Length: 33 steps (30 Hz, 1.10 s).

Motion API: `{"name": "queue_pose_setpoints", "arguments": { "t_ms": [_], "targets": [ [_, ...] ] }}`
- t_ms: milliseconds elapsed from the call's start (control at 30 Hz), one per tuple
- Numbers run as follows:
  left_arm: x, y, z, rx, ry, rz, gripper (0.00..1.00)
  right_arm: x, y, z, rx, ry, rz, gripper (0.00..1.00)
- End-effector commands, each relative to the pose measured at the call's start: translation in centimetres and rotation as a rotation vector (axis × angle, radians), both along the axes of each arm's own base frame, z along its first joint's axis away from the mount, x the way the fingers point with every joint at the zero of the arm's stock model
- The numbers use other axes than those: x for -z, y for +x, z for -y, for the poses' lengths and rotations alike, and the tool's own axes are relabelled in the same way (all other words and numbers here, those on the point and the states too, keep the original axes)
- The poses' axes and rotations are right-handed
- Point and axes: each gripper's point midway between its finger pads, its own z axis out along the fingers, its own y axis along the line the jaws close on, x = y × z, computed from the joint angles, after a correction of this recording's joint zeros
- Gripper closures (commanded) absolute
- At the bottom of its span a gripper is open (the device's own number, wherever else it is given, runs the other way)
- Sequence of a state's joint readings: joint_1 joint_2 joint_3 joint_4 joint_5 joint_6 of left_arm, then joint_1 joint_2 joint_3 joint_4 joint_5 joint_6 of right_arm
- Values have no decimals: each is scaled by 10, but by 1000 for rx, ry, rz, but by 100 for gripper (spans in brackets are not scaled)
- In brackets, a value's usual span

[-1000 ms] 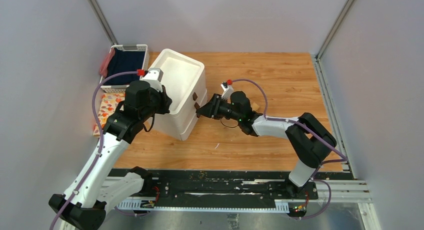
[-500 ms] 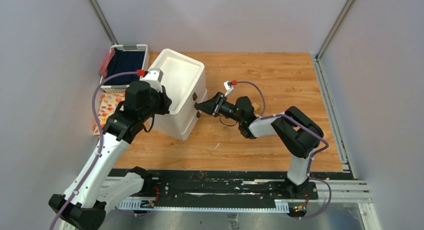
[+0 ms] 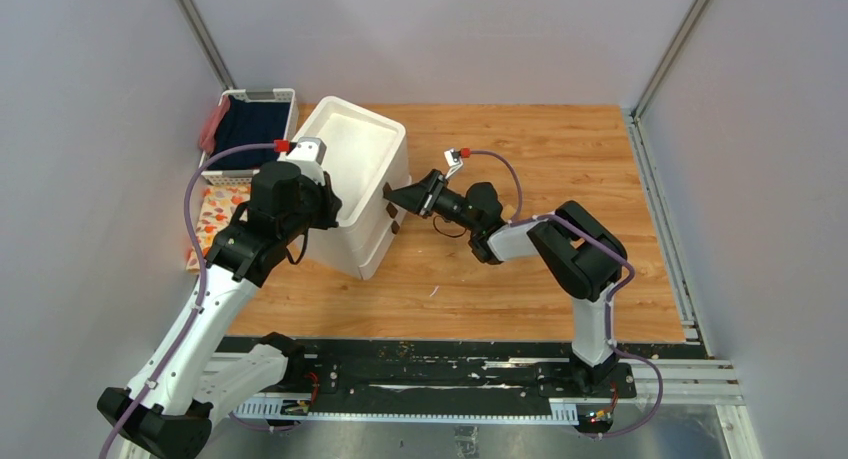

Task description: Organize the makeup

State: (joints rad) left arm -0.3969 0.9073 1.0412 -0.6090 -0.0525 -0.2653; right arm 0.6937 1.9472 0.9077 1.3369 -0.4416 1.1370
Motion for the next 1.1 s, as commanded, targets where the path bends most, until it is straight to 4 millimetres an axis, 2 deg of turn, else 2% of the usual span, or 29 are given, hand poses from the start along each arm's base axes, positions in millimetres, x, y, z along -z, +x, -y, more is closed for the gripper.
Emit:
{"name": "queue_pose_setpoints", "arguments": {
  "t_ms": [0, 167, 433, 600, 1067],
  "targets": [
    [-6, -3, -3, 1, 19, 16, 100, -19, 7, -2, -5, 60, 48, 57],
    [-6, -2, -3, 1, 20, 13, 100, -23, 8, -1, 2, 69, 56, 59],
    [-3, -2, -1, 5, 13, 4, 100, -29, -1, 6, 5, 85, 69, 76],
    [-3, -3, 1, 8, 3, 2, 100, -32, -4, 9, 12, 60, 74, 100],
    [-4, -2, 6, 20, -23, -5, 100, -38, -21, 47, 138, -170, 100, 100]
  ]
}}
